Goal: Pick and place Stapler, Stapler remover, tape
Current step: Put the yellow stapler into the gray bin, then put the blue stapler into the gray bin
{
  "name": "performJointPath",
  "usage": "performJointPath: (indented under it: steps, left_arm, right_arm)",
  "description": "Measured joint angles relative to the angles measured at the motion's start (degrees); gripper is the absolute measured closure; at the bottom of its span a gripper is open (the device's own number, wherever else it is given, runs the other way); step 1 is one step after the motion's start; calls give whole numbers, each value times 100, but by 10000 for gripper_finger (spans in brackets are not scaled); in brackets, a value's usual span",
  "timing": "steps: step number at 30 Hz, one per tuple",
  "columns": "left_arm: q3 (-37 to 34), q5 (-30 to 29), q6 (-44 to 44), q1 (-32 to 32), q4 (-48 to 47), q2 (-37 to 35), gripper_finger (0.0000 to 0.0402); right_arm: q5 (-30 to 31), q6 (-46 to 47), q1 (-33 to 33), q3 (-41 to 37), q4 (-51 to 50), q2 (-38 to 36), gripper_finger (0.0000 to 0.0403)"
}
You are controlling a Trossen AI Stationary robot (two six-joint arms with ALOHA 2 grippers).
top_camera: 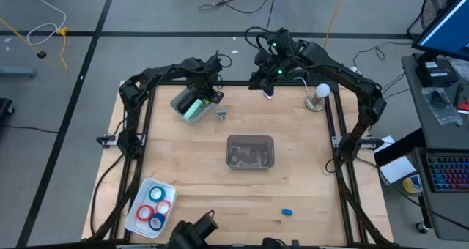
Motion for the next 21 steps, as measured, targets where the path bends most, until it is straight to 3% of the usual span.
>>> performJointPath:
  steps: [16, 18, 21]
  left_arm:
    - [31, 55, 10, 35, -402, -199, 220]
    - [33, 52, -33, 59, -514, -364, 213]
    - [37, 53, -189, 49, -551, -719, 205]
  right_arm:
    - [16, -25, -4, -7, -18, 0, 196]
    - [254, -129, -2, -8, -83, 0, 196]
    - [1137, -264, -2, -160, -115, 0, 196]
